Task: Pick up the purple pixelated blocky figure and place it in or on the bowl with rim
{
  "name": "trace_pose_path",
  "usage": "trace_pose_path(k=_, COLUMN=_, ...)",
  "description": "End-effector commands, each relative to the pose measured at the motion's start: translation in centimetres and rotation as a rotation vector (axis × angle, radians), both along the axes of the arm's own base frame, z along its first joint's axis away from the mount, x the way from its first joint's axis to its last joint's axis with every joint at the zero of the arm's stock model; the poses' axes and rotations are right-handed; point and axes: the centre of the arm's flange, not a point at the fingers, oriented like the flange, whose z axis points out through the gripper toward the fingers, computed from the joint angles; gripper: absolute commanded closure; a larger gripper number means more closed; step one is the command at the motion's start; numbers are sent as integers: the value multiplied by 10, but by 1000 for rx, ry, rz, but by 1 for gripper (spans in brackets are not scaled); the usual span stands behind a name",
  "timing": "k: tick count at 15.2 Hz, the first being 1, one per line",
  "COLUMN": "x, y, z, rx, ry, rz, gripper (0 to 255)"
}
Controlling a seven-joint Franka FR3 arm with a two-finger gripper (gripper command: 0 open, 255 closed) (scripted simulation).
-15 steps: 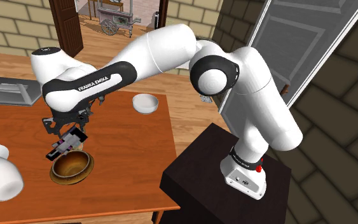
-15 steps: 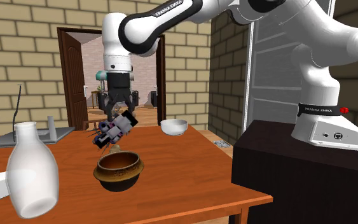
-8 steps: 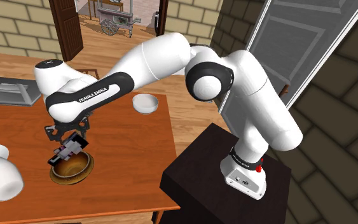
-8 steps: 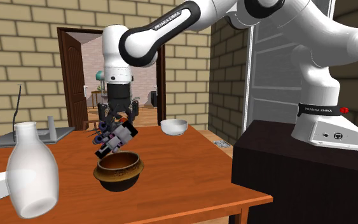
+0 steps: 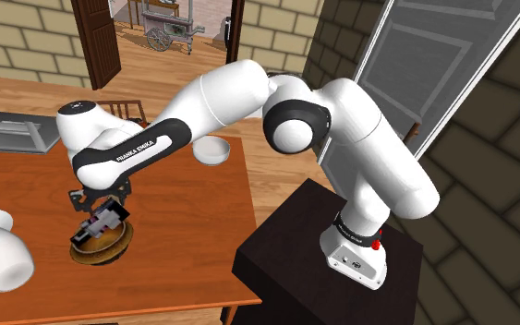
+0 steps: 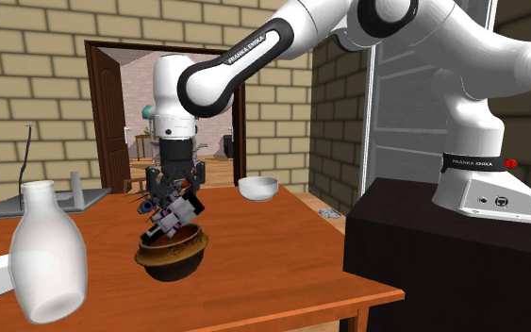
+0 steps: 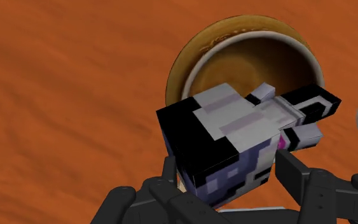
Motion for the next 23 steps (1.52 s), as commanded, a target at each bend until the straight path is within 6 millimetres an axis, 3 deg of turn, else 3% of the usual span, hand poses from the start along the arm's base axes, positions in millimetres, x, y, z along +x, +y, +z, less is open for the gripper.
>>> trace_pose_path(k=1, x=-3, y=2, z=-17, rx=-2, ry=11, rz=4, gripper=255)
trace_pose_path(k=8, x=-3, y=2, z=-17, rx=-2, ry=11, rz=4, gripper=255)
trace_pose_path(k=9, x=1, y=3, z=-17, rx=-2, ry=11, rz=4, gripper=0)
trace_pose_path(k=14, x=-3, y=2, z=-17, rx=-2, ry=11, rz=4, gripper=0)
trace_pose_path(k=18, x=-5, y=3, z=33, rx=-2, ry=11, rz=4, gripper=0)
trace_pose_path(k=23, x=-5, y=3, z=33, rx=-2, ry=11, rz=4, gripper=0)
